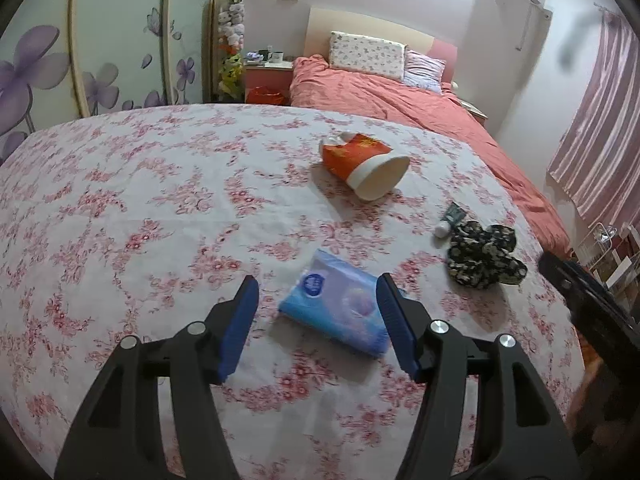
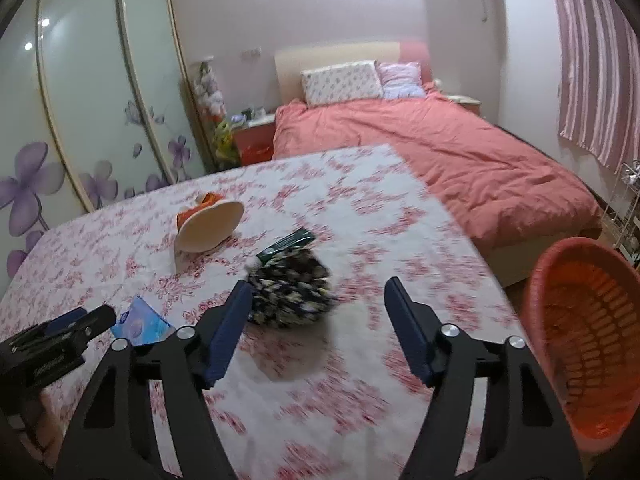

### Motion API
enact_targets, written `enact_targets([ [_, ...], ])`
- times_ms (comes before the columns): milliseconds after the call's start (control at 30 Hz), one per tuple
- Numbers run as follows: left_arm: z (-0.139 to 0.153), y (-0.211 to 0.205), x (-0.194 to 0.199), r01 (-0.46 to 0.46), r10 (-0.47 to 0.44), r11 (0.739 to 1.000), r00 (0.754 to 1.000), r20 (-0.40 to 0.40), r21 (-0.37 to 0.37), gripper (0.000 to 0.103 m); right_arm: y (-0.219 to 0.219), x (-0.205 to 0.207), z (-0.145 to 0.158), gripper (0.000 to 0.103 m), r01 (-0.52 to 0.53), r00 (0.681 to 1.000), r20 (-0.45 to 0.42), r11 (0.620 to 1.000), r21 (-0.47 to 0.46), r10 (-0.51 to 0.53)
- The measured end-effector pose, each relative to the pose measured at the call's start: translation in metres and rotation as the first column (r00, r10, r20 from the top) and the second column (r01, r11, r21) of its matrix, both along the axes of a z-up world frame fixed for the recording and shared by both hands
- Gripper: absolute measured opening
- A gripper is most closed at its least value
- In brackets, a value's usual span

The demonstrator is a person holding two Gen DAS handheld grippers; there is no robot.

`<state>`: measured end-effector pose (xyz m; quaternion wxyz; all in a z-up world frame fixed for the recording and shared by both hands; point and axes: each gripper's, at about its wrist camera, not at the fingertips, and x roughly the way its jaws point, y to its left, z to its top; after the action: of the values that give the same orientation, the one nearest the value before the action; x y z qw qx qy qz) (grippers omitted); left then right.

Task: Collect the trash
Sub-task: 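Move both open tools back over the bed toward the remaining items, then grasp the blue tissue pack with the left tool while the right tool grasps the black floral cloth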

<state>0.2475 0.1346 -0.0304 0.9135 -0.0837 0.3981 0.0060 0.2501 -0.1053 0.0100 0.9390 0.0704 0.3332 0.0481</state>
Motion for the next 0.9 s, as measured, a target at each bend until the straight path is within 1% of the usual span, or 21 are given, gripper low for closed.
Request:
enact_targets([
  [167, -0.005, -0.004, 0.006, 0.002, -0.002, 1.0, 1.0, -0.009, 0.0, 0.066, 0.016, 0.02, -0.009, 0.065, -0.017, 0.998, -0.053, 1.0, -0.01, 0.017],
  [200, -0.007, -0.007, 0.009, 0.005, -0.005, 1.0, 1.0, -0.011, 0.004, 0.067, 0.02, 0.027, -0.013, 0.06, -0.018, 0.997, -0.071, 1.0, -0.024, 0.016],
  [233, -0.008, -0.009, 0.01, 0.007, -0.007, 1.0, 1.0, -0.011, 0.01, 0.067, 0.022, 0.031, -0.017, 0.053, -0.016, 0.996, -0.088, 0.999, -0.039, 0.013],
  [267, -0.009, -0.013, 0.012, 0.011, -0.01, 1.0, 1.0, -0.011, 0.017, 0.069, 0.023, 0.034, -0.023, 0.033, -0.023, 0.992, -0.122, 0.998, -0.059, 0.016],
  [300, -0.011, -0.016, 0.013, 0.014, -0.014, 1.0, 1.0, -0.012, 0.023, 0.069, 0.024, 0.034, -0.026, 0.016, -0.026, 0.991, -0.135, 0.998, -0.062, 0.018],
  [333, -0.013, -0.019, 0.015, 0.016, -0.016, 0.999, 1.0, -0.014, 0.029, 0.07, 0.023, 0.033, -0.028, 0.013, -0.026, 0.99, -0.142, 0.998, -0.063, 0.016],
  [400, -0.016, -0.026, 0.018, 0.022, -0.021, 0.999, 1.0, -0.021, 0.044, 0.07, 0.013, 0.026, -0.027, 0.009, -0.014, 0.99, -0.14, 0.999, -0.043, 0.008],
  [567, -0.023, -0.042, 0.029, 0.019, -0.016, 0.995, 0.999, -0.033, 0.098, 0.071, -0.006, 0.011, -0.025, 0.009, 0.027, 0.992, -0.126, 0.999, -0.024, -0.03],
  [700, -0.027, -0.049, 0.036, 0.005, 0.002, 0.988, 0.999, -0.044, 0.154, 0.072, -0.011, 0.008, -0.025, 0.009, 0.036, 0.991, -0.127, 0.999, -0.018, -0.038],
  [900, -0.028, -0.047, 0.027, 0.018, -0.009, 0.978, 0.999, -0.046, 0.208, 0.072, -0.011, 0.004, -0.023, 0.009, 0.027, 0.993, -0.118, 0.999, -0.025, -0.03],
])
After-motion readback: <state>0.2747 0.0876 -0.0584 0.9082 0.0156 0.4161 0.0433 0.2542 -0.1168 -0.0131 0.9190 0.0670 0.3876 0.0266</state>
